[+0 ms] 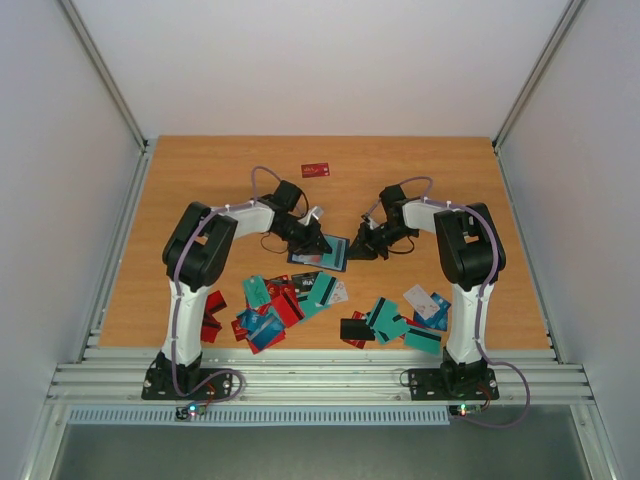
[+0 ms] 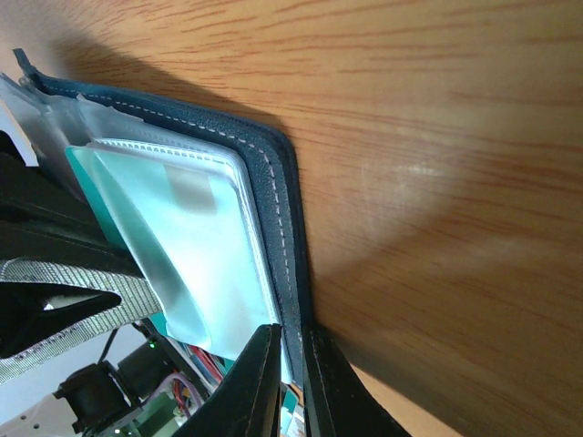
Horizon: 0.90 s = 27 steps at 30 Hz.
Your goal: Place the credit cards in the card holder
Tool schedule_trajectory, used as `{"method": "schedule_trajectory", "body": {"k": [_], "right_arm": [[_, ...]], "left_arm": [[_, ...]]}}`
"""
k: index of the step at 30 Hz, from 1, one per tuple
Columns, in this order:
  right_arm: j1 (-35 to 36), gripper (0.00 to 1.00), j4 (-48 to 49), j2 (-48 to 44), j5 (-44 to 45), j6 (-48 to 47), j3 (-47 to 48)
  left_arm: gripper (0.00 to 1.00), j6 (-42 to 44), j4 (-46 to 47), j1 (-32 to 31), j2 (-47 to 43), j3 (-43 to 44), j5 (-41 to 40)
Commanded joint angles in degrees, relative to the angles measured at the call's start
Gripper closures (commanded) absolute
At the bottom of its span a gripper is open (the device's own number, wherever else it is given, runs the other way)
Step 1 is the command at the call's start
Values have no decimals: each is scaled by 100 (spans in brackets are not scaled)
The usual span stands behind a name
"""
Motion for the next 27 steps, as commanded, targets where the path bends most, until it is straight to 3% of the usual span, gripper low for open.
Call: {"method": "schedule_trajectory", "body": {"k": [1, 11, 27], "right_arm": [[64, 91, 271, 103, -69, 17, -29], [64, 91, 262, -19, -53, 7, -29], [63, 91, 288, -219, -42, 41, 24]], "left_arm": [[90, -27, -28, -185, 157, 22, -194], [79, 605, -1233, -187, -121, 489, -564], [42, 1100, -3092, -187, -357, 1197, -1455]]}}
